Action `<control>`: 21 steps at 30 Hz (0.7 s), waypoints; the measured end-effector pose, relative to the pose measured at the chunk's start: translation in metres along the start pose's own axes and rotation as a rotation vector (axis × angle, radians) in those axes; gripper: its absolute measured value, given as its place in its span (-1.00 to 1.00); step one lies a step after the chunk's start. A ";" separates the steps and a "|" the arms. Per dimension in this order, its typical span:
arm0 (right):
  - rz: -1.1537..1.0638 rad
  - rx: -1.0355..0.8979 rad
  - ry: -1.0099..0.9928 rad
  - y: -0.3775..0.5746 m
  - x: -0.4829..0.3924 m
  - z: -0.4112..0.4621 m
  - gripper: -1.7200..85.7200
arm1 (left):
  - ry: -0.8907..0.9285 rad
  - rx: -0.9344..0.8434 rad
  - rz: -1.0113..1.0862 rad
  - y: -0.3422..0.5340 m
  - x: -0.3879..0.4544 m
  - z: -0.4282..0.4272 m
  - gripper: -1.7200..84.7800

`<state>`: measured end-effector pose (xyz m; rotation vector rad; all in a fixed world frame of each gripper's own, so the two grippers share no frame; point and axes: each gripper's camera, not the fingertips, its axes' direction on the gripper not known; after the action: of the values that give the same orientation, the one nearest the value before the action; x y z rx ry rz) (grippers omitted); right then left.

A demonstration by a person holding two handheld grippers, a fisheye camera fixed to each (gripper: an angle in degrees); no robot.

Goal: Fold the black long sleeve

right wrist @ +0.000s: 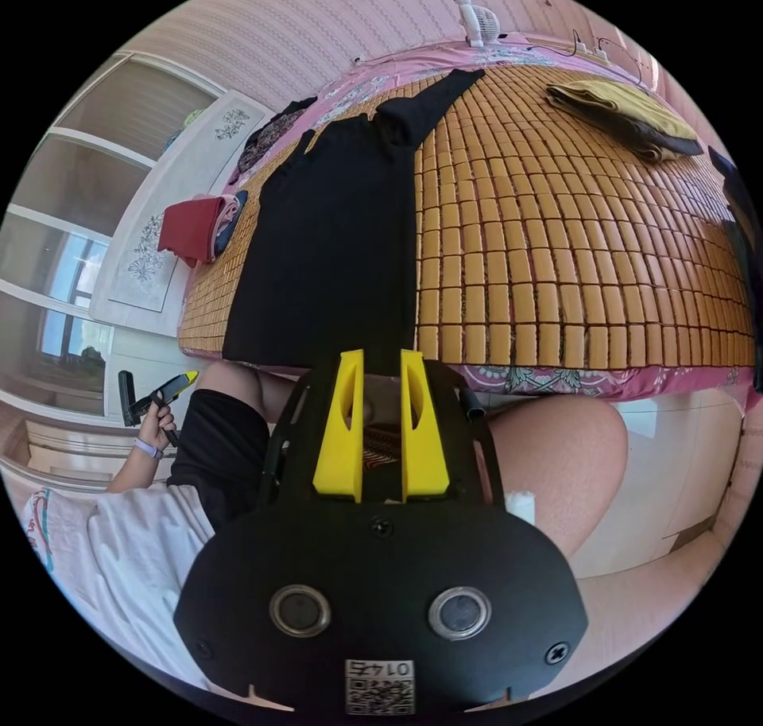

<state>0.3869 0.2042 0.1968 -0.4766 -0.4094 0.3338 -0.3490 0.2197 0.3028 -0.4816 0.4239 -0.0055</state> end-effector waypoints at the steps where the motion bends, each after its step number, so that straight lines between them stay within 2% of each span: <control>1: 0.001 0.007 0.000 0.003 0.000 -0.002 -0.79 | 0.003 0.015 0.007 0.004 0.001 -0.005 -0.82; 8: 0.060 0.139 -0.055 0.042 0.002 -0.026 -0.79 | 0.032 0.092 0.160 0.012 0.040 -0.023 -0.82; 15: 0.038 0.358 0.048 0.082 -0.013 -0.057 -0.79 | 0.063 0.138 0.431 0.009 0.119 -0.028 -0.82; 21: -0.007 0.459 0.157 0.074 -0.019 -0.073 -0.78 | 0.077 0.131 0.620 -0.018 0.189 0.001 -0.83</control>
<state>0.3873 0.2312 0.0949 -0.0518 -0.1719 0.3684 -0.1742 0.1851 0.2373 -0.2063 0.6303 0.5453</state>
